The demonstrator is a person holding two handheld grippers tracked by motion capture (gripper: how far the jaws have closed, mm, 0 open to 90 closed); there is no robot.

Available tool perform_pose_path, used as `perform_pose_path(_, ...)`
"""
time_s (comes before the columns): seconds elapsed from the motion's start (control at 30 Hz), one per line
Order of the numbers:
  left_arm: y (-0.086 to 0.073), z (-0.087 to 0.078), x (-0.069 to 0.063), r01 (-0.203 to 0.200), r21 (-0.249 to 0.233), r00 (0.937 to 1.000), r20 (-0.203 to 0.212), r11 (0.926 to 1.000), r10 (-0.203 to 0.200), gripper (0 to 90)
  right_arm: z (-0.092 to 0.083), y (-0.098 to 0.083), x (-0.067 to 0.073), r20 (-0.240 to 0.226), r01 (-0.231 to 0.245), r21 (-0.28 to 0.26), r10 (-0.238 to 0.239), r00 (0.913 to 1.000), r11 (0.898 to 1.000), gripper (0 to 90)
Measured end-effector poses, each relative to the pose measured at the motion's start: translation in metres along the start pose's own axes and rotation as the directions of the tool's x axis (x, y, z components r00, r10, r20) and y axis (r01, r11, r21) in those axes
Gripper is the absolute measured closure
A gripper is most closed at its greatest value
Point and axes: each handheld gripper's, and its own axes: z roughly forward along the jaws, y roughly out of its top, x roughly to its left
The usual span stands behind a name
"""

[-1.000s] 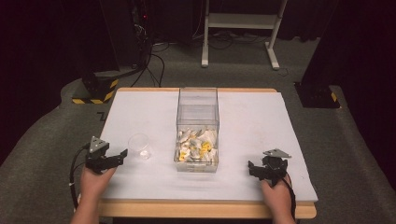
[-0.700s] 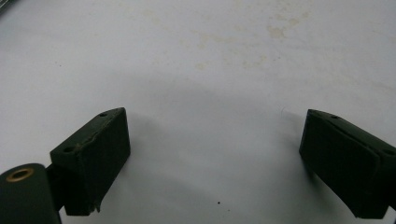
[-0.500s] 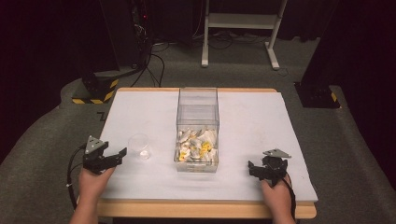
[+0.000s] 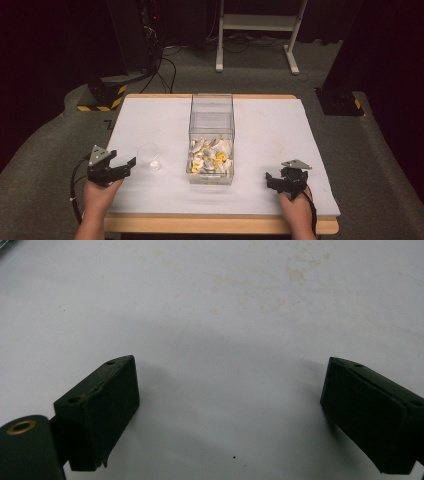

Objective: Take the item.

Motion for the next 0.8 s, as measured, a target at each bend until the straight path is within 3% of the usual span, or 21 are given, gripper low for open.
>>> perform_pose_path(0.8,0.010,-0.007,-0.019,-0.026,-0.047,0.9980,0.057,0.9985,0.029,19.4,0.000,0.000,0.000,0.000,0.000,0.000,0.000,1.0000,1.000,8.5)
